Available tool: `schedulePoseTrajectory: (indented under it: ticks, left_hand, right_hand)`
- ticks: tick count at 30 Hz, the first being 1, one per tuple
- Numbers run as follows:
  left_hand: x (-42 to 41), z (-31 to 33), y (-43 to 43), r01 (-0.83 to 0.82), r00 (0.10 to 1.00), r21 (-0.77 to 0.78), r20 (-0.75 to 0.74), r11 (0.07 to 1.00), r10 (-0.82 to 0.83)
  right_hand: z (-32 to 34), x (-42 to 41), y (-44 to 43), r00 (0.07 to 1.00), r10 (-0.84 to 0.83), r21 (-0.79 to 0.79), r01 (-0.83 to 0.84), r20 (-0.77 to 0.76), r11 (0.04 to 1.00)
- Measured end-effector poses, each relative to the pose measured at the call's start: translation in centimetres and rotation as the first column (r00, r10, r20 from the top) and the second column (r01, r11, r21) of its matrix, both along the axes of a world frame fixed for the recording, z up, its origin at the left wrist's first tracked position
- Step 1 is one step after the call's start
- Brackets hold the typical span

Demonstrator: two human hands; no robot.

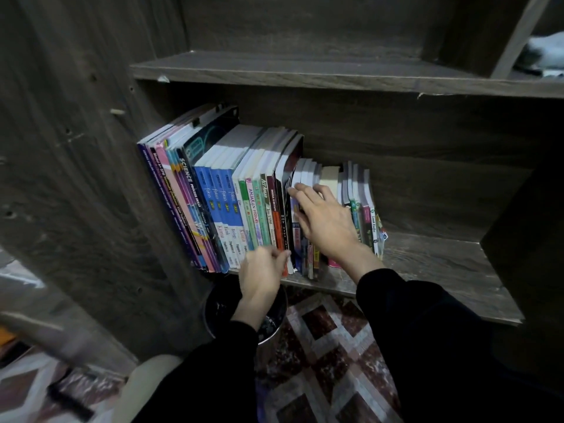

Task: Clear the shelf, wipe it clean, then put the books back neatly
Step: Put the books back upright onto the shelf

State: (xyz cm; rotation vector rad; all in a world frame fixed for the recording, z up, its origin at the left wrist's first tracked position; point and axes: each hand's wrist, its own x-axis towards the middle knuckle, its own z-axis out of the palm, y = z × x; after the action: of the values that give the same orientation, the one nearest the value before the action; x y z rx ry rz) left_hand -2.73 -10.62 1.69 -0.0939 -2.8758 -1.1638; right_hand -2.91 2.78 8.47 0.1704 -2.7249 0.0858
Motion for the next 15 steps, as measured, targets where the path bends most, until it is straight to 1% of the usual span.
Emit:
schedulePoseTrajectory:
  ticks: [1, 2, 3, 4, 5, 6, 7, 9, 11, 13, 15]
  left_hand:
    - [0.5, -1.0, -0.2, -0.034, 0.996, 0.127, 0.085, 0.991, 0.024]
    - [0.8, -1.8, -0.3, -0.104, 0.982, 0.279, 0.180, 0.955, 0.055]
    - [1.1, -2.3, -0.3, -0.203, 0.954, 0.435, 0.290, 0.877, 0.077]
    - [1.3, -2.4, 0.0, -0.308, 0.909, 0.576, 0.413, 0.757, 0.056]
    - [1.7, -2.1, 0.3, -0.407, 0.850, 0.677, 0.526, 0.613, -0.017]
    - [2.0, -1.9, 0.6, -0.482, 0.796, 0.730, 0.596, 0.484, -0.105]
    - [2.2, -1.6, 0.9, -0.539, 0.756, 0.754, 0.630, 0.376, -0.179]
    - [2.2, -1.2, 1.3, -0.608, 0.718, 0.771, 0.636, 0.190, -0.283]
    - [2.0, -0.9, 1.9, -0.665, 0.702, 0.745, 0.643, 0.039, -0.308]
    - [1.8, -0.8, 2.4, -0.693, 0.693, 0.720, 0.648, -0.042, -0.315]
    - [1.8, -0.7, 2.8, -0.699, 0.693, 0.711, 0.647, -0.077, -0.318]
  right_hand:
    - [0.0, 0.0, 0.0, 1.000, -0.004, -0.002, 0.004, -0.003, 1.000]
    - [0.0, 0.0, 0.0, 1.000, -0.006, -0.007, 0.006, -0.006, 1.000]
    - [0.0, 0.0, 0.0, 1.000, -0.007, -0.012, 0.007, -0.009, 1.000]
    - [0.0, 0.0, -0.1, 1.000, -0.007, -0.012, 0.007, -0.010, 1.000]
    - [-0.1, -0.1, -0.1, 1.000, -0.008, -0.009, 0.008, -0.010, 1.000]
    - [-0.2, -0.1, -0.1, 1.000, -0.008, -0.007, 0.008, -0.010, 1.000]
    - [-0.3, -0.2, -0.2, 1.000, -0.008, -0.007, 0.007, -0.012, 1.000]
    - [-0.3, -0.3, -0.2, 1.000, -0.008, -0.008, 0.008, -0.019, 1.000]
    - [-0.3, -0.3, -0.2, 1.000, -0.009, -0.008, 0.009, -0.025, 1.000]
    - [-0.4, -0.3, -0.1, 1.000, -0.006, 0.001, 0.006, -0.026, 1.000]
    - [-0.5, -0.4, -0.1, 1.000, -0.007, 0.008, 0.007, -0.030, 1.000]
